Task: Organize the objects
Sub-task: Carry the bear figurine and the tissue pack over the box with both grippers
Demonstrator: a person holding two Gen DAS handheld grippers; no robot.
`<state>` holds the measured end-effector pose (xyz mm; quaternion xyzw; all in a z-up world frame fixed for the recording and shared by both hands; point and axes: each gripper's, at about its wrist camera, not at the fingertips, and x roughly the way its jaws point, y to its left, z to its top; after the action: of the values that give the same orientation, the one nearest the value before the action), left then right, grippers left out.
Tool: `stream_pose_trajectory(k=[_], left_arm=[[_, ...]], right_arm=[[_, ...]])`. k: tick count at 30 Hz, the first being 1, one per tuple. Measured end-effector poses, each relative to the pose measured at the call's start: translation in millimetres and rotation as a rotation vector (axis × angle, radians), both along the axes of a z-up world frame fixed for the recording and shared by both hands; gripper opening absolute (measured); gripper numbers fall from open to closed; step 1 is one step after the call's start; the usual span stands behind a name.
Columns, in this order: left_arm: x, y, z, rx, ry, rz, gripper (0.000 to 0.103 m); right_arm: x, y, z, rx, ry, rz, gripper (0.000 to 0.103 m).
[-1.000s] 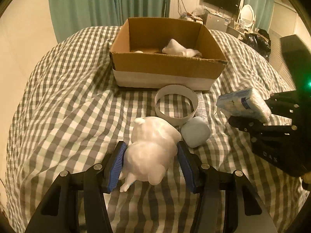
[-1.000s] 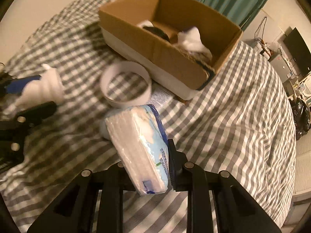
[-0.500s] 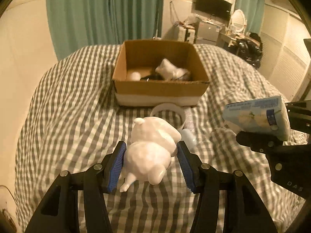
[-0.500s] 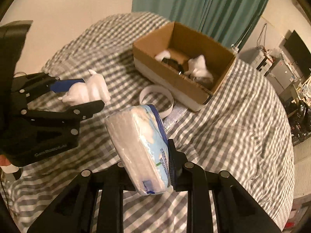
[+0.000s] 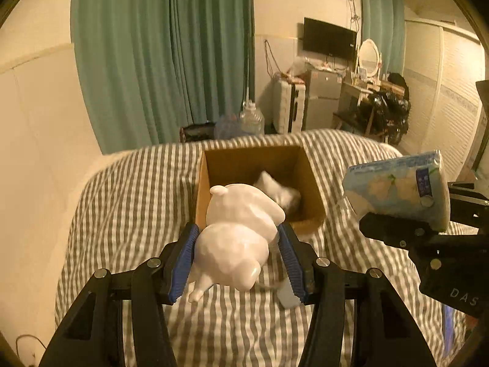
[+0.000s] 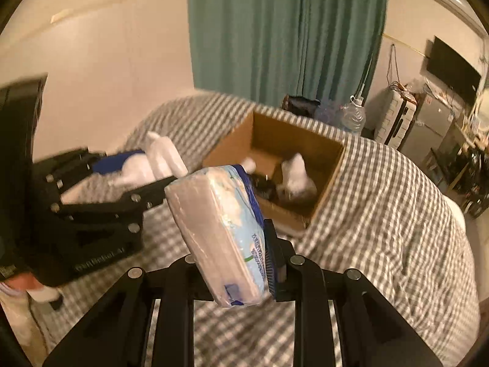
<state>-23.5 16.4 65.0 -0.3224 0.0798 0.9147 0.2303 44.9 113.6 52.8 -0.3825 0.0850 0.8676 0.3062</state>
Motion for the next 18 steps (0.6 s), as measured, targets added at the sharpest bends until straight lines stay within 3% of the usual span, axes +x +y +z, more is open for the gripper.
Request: stream_pose_trajectory(k=[8,18], left_arm=[[-48.2,18.8,10.2,0.013,0.046,-0.020,0.055],[-126.4,47.2,-31.9,-0.005,0.005,-0.045,0.055]], right_arm=[[-18.4,45.5,22.9,-0.025,0.102,-0.049,0.022],[-66.1,124.2,-17.3,-0.074,0.080,-0.091,0.022]])
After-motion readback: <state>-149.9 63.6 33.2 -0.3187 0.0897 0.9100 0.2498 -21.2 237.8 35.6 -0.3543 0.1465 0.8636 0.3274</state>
